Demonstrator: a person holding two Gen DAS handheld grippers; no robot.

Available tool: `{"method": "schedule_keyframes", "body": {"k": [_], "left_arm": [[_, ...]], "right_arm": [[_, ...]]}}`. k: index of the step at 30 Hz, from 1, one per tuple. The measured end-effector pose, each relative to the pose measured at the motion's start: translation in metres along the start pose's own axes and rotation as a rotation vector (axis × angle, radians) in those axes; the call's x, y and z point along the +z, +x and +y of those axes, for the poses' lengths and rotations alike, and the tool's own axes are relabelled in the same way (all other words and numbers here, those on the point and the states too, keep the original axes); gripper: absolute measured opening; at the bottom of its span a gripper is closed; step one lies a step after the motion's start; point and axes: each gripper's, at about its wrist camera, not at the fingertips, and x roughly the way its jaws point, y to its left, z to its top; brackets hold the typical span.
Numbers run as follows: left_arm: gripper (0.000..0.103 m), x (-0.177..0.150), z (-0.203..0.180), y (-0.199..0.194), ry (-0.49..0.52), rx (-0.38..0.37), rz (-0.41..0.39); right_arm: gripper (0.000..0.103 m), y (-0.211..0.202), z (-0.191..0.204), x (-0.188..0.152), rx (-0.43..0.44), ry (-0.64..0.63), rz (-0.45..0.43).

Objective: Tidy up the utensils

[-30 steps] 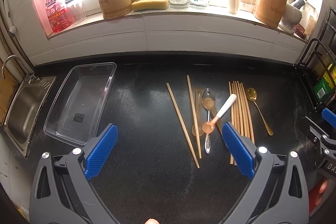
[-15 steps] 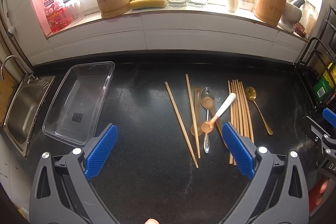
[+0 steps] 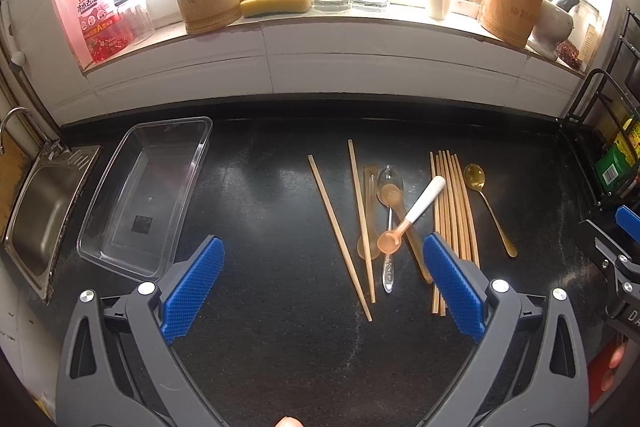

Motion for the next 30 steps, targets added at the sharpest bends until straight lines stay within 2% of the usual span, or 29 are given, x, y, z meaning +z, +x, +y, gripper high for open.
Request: {"method": "schedule_keyframes", "body": {"k": [9, 19, 24, 26, 30], "left_arm": [[0.097, 0.002, -0.003, 0.003, 0.005, -0.006, 0.002], [0.097, 0.003, 0.011, 0.018, -0.020, 0.004, 0.038], [0.097, 0.000, 0.013, 0.036, -0.024, -0.022, 0.063], [0.097, -0.003, 0.011, 0.047, -0.026, -0.009, 0.070], [0.097, -0.005, 0.005, 0.075, -0.016, -0.052, 0.088]], "right_arm": [[0.097, 0.003, -0.010, 0.002, -0.011, 0.017, 0.004], [0.097, 0.014, -0.059, -0.003, -0.043, 0.112, 0.013], [0.097, 0.033, -0.066, -0.011, 0.028, 0.101, 0.028], [0.097, 0.042, -0.064, -0.014, 0.075, 0.089, 0.022], [0.097, 0.072, -0.054, -0.017, 0.120, 0.019, 0.046]]}}
